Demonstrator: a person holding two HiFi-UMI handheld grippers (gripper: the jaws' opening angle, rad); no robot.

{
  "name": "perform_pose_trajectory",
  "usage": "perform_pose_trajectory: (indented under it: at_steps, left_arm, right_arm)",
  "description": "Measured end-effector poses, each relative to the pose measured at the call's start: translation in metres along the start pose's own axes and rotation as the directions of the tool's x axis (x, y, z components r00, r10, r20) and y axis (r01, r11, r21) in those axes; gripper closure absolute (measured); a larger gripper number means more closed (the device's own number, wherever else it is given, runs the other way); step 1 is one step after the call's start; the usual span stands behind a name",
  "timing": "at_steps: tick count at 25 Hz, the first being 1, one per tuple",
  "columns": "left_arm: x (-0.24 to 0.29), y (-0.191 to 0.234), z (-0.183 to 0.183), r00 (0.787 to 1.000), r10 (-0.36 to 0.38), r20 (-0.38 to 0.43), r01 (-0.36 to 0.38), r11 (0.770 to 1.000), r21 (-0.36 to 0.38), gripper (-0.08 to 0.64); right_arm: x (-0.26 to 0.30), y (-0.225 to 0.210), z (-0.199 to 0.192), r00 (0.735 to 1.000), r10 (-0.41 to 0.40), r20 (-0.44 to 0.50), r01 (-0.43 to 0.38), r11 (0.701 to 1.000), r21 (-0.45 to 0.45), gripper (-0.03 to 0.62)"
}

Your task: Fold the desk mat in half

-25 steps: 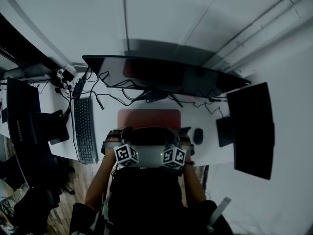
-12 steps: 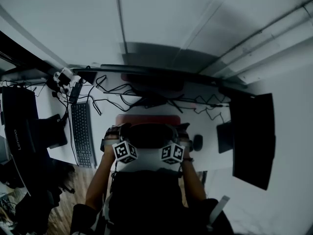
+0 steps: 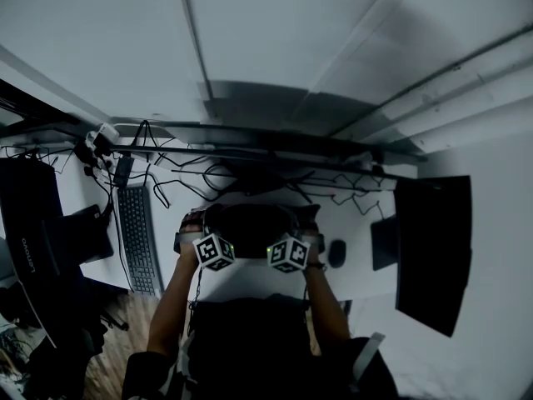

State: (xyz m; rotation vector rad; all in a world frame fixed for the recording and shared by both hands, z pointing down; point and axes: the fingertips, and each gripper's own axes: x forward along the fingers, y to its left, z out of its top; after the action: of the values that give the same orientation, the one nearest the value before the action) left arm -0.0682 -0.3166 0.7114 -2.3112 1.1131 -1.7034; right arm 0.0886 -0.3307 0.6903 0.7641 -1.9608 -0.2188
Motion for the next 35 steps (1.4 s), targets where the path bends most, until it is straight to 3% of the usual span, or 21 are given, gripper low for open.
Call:
perform_pose_trajectory:
  at_steps: [13, 20, 35]
  left_arm:
    - [0.061, 0.006, -0.012, 0.998, 0.057, -0.018, -0.058, 0.998, -0.014, 0.538]
    - [0.082, 0.009, -0.015, 0.994, 0.098, -0.039, -0.097, 0.995, 0.019, 0.535]
    - [0.089, 0.015, -0.015, 0.988, 0.14, -0.068, -0.14, 0.99, 0.009, 0.451]
  right_arm:
    - [0.059, -0.005, -0.012, 0.999, -0.035, -0.031, 0.035, 0.999, -0.005, 0.574]
    - [0.08, -0.004, -0.018, 0.996, -0.073, -0.045, 0.074, 0.997, 0.013, 0.572]
    - [0.096, -0.012, -0.025, 0.989, -0.135, -0.057, 0.136, 0.991, 0.013, 0.536]
